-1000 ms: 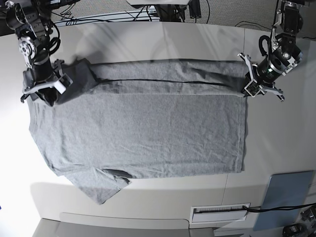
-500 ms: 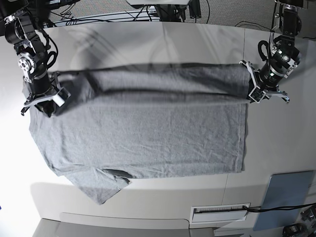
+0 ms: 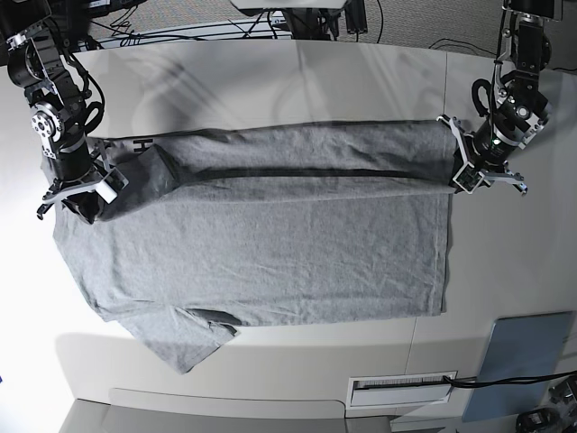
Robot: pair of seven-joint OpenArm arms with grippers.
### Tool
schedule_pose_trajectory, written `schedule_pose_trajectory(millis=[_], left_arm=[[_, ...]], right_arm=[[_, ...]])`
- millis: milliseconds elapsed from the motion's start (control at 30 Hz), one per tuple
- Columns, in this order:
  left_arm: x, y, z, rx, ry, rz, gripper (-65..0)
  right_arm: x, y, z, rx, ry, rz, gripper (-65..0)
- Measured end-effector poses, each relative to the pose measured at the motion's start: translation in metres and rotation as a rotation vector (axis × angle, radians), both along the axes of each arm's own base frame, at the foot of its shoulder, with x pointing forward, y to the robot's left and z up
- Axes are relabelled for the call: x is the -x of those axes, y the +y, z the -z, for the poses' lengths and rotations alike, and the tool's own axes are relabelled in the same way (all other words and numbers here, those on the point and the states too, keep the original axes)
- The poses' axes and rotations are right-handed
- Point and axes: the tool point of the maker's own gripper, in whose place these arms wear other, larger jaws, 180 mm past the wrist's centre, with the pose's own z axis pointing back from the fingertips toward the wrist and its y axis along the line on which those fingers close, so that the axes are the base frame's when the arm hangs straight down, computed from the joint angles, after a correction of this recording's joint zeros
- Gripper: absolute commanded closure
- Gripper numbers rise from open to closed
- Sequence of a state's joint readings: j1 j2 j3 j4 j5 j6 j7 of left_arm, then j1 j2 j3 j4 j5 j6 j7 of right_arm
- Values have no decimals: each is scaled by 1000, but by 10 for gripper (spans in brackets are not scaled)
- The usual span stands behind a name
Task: Fold the T-shirt properly
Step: 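Lower the fold onto the shirt and pull both grippers back toward the collar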
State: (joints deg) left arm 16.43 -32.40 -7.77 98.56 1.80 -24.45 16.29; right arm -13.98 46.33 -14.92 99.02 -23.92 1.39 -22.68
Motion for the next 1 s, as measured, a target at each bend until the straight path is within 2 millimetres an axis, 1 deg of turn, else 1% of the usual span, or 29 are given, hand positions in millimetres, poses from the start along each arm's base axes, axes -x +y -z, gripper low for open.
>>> schedule_pose_trajectory(millis=[133,167,200,267,333,400,467,633,700,733,767,800,867,900,1000], left_arm=[[0,0,0,0,1,0,0],[0,0,0,0,0,0,0],[0,0,0,0,0,0,-22],[0,0,0,-1,2,-1,-131],[0,0,1,-1,5,-3,-230],[1,1,1,-1,6,-4,-295],[2,3,3,-11,20,-10,-312],[5,5,8,-3,56,-32,-311],[6,0,7,67,66,-53,-301],[6,-4,5,113,66,-63,-275],[6,-7,3,156,67,-77,-233],[6,-8,3,196,79,-99,-177],[6,-12,3,273,96,-138,-40],[5,-14,2,307,95,-158,0],[4,-23,5,390,87,-232,0]], right_arm=[[0,0,0,0,0,1,0],[0,0,0,1,0,1,-9],[0,-1,0,2,2,6,-54],[1,-3,1,7,5,17,-142],[1,-5,1,10,8,24,-199],[1,-5,1,10,7,24,-212],[1,-5,1,10,8,24,-211],[5,-13,4,27,26,68,-211],[6,-13,4,-41,9,101,-210],[6,-15,3,-70,-9,123,-209],[8,-16,4,-100,-15,143,-191],[10,-17,5,-117,-23,166,-149],[17,-19,10,-151,-33,207,-47],[20,-19,13,-169,-28,224,0],[31,-20,24,-269,-15,298,0]])
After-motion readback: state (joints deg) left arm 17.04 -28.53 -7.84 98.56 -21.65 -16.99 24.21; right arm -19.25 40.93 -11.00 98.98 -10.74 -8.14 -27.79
